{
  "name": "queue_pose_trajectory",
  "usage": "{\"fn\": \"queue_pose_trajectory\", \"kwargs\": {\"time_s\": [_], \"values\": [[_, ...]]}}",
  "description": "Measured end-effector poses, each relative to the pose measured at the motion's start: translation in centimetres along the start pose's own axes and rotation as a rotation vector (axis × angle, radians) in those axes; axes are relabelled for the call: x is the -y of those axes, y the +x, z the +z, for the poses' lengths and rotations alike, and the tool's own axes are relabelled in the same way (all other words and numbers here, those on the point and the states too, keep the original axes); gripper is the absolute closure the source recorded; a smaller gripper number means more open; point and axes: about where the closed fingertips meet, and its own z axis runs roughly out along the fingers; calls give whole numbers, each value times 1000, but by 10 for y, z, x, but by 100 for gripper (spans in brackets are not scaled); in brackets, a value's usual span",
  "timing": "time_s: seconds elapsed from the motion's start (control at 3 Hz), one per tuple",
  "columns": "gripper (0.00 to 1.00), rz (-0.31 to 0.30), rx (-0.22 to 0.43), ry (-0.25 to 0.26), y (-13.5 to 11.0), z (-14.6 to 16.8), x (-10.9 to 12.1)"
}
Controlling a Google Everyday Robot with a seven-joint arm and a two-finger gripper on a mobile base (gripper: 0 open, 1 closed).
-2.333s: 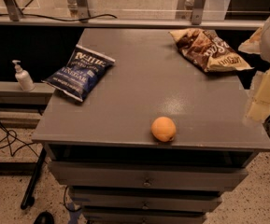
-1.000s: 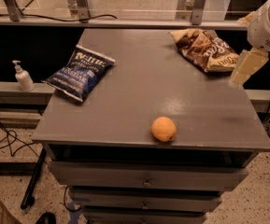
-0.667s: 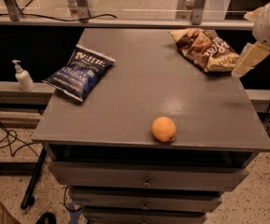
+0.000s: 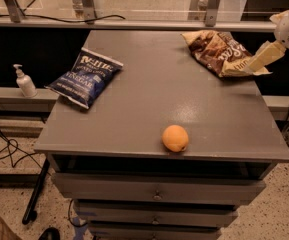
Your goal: Pick brown chip bag
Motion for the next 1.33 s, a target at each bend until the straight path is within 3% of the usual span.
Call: {"fn": "queue_pose_trajectory", "kwargs": {"time_s": [0.33,0.67,1.33], "values": [[0,129,25,-14,13,25,-3],[0,214,32,-52,19,47,-15],[43,298,40,-132,21,75,-39]]}}
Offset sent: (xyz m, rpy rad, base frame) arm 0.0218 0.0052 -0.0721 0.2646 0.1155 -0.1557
